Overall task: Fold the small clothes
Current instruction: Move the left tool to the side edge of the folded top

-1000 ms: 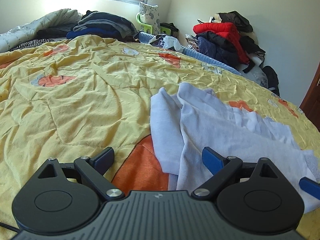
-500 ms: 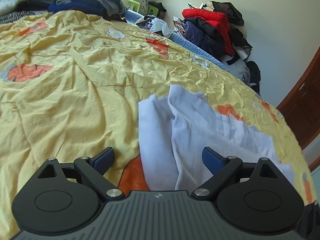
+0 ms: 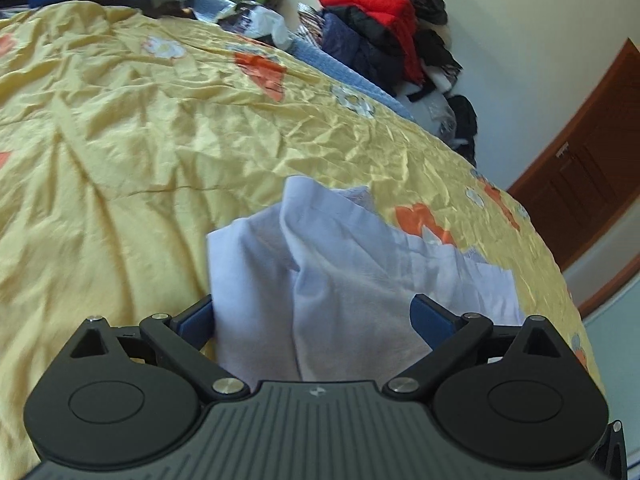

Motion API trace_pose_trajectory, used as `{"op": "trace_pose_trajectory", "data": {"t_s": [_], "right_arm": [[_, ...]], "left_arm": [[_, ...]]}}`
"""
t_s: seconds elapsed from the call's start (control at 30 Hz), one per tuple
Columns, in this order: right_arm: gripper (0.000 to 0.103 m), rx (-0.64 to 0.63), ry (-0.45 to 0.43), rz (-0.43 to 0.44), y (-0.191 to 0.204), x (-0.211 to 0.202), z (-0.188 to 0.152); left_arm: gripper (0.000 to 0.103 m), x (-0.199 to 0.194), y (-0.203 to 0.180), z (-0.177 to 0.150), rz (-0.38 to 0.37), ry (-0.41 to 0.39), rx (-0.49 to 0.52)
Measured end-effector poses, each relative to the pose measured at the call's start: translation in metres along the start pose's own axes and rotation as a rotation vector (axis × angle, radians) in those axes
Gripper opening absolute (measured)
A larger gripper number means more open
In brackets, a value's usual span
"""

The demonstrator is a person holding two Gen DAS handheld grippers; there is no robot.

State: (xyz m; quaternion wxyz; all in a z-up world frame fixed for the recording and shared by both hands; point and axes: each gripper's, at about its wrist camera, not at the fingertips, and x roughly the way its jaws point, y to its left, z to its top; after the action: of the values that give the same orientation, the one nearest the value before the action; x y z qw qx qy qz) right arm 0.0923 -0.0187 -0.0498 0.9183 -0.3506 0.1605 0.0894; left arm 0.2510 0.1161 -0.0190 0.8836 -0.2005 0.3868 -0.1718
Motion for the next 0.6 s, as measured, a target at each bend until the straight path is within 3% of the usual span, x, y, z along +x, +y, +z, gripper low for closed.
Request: {"op": "trace_pose_trajectory", "data": {"t_s": [0.17, 0.3, 0.6], "right_arm": [[0.097, 0.012, -0.004, 0.026, 0.000, 0.007, 0.003], [0.088, -0.004, -0.014, 0.039, 0.003, 0.012, 0.007], [0.067, -0.053, -0.032, 0.069, 0.013, 0.014, 0.011]], "left_arm": [[0.101, 0.014, 0.003, 0.017, -0.020, 0.020, 0.016], [0.101, 0.023, 0.002, 0.024, -0.032, 0.033, 0.040], [0.099, 0.040, -0.015, 0.031, 0.040, 0.046, 0.156]]}}
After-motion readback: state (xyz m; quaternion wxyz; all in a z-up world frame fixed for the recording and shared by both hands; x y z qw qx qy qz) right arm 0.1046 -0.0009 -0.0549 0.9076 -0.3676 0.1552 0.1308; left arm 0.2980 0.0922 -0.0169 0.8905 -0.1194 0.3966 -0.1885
